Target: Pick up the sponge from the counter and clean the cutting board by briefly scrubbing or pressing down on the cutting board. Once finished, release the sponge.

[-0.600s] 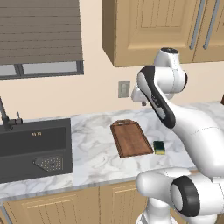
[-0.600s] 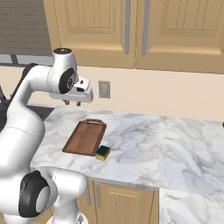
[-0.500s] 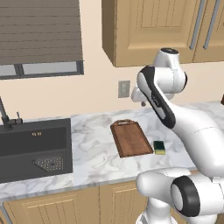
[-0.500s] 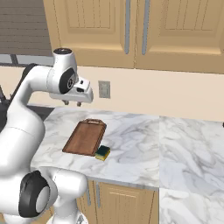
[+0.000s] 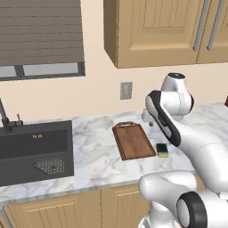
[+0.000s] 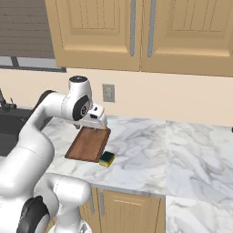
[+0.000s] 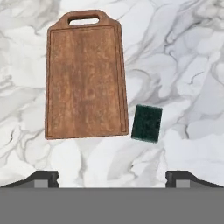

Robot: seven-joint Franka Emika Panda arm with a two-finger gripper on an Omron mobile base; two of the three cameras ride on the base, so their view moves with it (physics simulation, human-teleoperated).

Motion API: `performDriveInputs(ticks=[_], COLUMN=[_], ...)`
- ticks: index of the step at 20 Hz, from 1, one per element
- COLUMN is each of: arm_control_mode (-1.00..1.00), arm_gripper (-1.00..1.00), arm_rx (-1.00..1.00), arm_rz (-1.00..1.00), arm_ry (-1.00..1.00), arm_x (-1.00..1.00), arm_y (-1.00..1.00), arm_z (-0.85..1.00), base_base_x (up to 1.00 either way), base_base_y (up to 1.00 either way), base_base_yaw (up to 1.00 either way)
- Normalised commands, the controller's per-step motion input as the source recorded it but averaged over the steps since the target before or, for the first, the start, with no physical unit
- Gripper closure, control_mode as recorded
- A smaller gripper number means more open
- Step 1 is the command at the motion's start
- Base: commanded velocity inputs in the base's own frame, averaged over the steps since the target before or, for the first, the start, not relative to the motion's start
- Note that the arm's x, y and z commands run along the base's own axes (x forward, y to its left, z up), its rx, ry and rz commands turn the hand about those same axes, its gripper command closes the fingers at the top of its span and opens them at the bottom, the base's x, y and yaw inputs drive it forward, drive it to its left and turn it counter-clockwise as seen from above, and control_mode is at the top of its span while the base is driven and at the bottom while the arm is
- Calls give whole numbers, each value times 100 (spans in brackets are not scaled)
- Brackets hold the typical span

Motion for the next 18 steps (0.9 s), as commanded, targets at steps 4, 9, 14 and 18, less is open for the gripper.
performDriveInputs(ticks=[4,9,14,18], arm_control_mode=[-100,-100,-100,-100], arm_gripper=[-100,-100,-100,-100], arm_rx=[1,2,0,0], arm_rz=[-12,-15,-10,-1], arm_ry=[11,9,0,0], arm_x=[-10,0,3,16], arm_y=[-42,-39,-17,0], arm_z=[-75,-59,-37,-34], base_base_x=[0,0,0,0], base_base_y=[0,0,0,0], base_base_yaw=[0,0,0,0])
